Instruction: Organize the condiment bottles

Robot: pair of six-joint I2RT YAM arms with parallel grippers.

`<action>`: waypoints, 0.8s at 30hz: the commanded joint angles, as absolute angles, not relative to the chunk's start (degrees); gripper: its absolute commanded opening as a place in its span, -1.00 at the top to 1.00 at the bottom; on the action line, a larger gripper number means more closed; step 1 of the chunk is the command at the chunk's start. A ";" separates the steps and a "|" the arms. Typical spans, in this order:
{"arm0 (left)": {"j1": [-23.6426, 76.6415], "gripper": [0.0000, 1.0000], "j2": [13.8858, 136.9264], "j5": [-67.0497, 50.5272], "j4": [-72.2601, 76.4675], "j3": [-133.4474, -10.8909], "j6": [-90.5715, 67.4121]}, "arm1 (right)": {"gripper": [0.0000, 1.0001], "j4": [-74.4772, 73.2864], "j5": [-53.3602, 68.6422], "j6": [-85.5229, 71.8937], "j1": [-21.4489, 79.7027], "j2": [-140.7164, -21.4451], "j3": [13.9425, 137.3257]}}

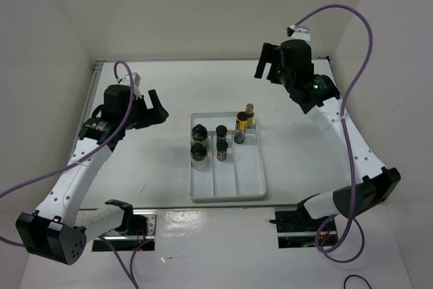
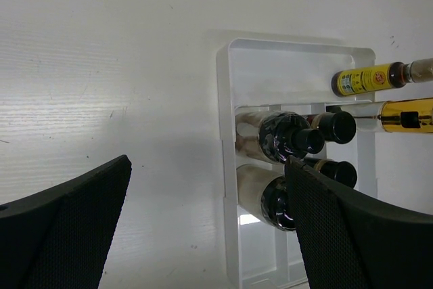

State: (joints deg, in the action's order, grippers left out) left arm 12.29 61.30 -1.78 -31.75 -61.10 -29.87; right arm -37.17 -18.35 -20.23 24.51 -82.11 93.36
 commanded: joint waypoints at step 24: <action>11.43 -1.00 55.55 0.00 -29.09 -54.84 -27.25 | -0.95 -23.91 -22.85 -29.27 12.74 -67.06 61.26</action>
State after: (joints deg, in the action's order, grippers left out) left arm 11.84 56.55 -0.23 -31.29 -55.27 -28.45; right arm -28.01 -21.02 -28.08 13.08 -69.08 61.34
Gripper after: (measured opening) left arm 1.000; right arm 0.975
